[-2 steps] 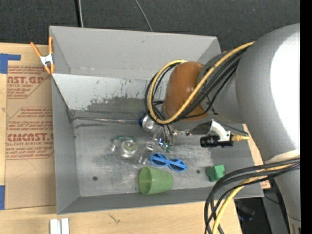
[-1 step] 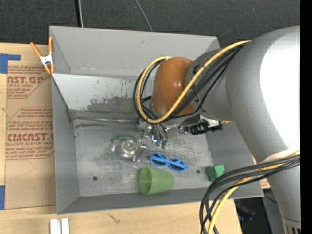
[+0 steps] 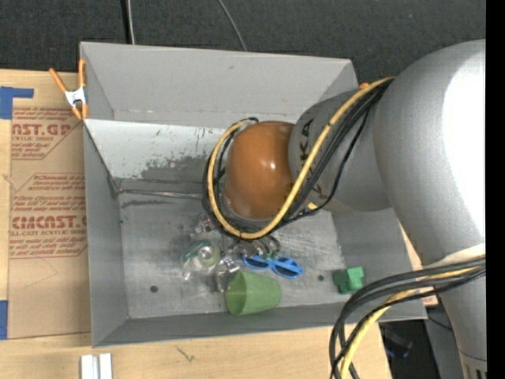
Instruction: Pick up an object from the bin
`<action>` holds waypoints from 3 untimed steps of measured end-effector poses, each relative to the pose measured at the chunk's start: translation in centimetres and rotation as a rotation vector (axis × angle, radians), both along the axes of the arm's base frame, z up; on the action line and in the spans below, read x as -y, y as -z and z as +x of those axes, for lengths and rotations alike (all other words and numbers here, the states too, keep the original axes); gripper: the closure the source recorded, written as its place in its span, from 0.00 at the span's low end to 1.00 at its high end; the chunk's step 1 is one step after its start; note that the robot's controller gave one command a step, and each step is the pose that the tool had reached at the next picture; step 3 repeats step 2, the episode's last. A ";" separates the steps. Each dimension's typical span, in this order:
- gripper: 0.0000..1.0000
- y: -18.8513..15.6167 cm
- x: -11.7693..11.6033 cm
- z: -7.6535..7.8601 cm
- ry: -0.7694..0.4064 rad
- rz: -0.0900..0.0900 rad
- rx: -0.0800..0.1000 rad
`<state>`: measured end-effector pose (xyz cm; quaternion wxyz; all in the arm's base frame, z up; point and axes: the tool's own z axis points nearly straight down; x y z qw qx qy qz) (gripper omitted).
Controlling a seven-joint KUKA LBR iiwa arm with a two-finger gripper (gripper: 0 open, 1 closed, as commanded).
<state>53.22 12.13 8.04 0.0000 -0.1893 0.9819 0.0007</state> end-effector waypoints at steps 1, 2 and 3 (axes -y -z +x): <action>1.00 -0.1 0.0 0.2 0.003 0.002 0.006; 1.00 -12.8 -1.3 0.8 -0.049 0.002 0.011; 1.00 -12.8 -1.3 0.8 -0.049 0.002 0.011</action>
Offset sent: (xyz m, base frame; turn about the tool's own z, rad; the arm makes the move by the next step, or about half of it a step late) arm 0.0000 0.0000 0.0000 0.0000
